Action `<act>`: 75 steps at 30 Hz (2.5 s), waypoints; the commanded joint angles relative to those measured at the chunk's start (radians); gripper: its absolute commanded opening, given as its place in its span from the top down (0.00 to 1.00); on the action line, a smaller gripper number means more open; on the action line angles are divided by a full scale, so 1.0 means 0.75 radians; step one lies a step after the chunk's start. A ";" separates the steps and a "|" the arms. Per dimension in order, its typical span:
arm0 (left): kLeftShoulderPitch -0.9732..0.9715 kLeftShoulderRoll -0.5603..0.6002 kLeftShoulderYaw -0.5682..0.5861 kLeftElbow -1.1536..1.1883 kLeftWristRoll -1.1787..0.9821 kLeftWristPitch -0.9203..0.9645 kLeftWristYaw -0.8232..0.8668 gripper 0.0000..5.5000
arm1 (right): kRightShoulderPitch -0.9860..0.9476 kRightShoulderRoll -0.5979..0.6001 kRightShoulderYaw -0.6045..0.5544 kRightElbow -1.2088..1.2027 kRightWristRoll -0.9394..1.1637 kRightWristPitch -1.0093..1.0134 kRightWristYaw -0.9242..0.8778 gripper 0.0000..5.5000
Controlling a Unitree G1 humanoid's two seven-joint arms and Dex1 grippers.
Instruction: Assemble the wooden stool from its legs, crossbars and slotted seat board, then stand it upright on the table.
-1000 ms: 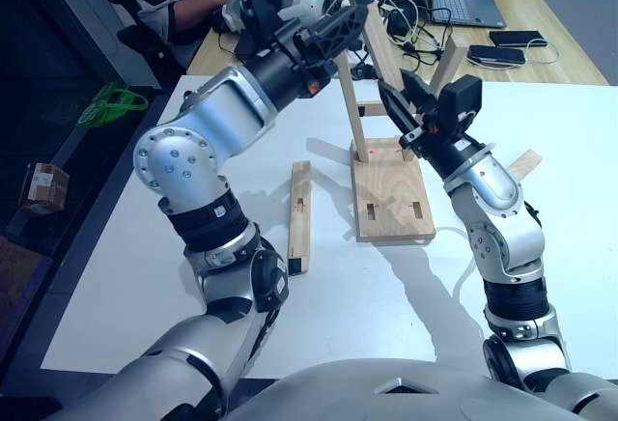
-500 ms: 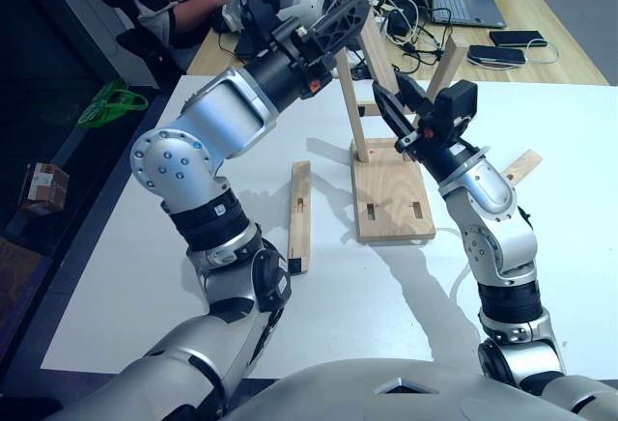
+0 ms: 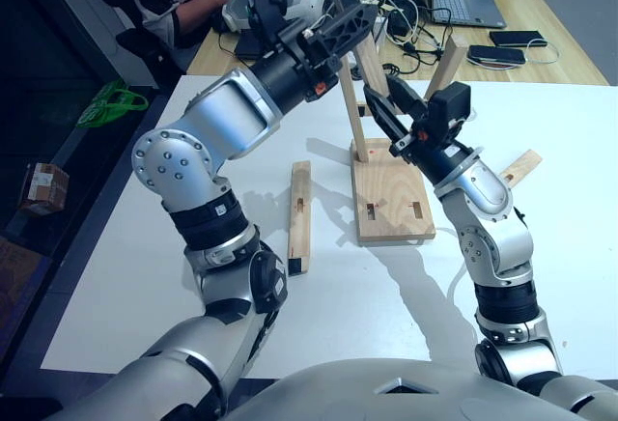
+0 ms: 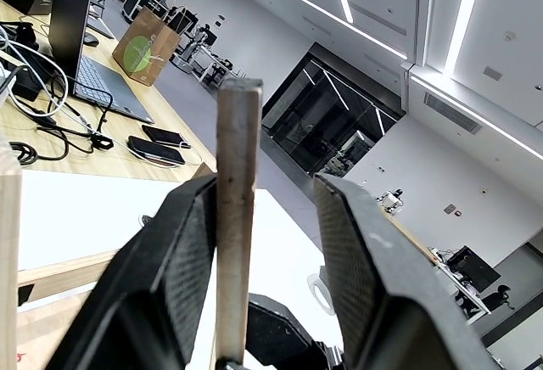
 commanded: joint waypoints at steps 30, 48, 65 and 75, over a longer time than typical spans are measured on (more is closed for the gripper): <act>0.106 0.151 -0.224 -0.067 0.077 -0.169 -0.121 0.66 | -0.010 -0.005 0.018 -0.011 -0.016 0.002 0.021 0.77; 0.062 0.155 -0.283 0.005 0.184 -0.244 -0.163 0.66 | -0.055 0.015 -0.032 0.061 -0.031 -0.038 -0.007 0.77; 0.057 0.267 -0.468 0.041 0.696 -0.577 -0.236 0.66 | -0.123 0.149 -0.211 0.265 -0.091 -0.061 -0.324 0.77; -0.068 0.352 -0.702 0.165 1.562 -1.504 -0.105 0.66 | -0.155 0.212 -0.193 0.335 -0.125 -0.103 -0.375 0.77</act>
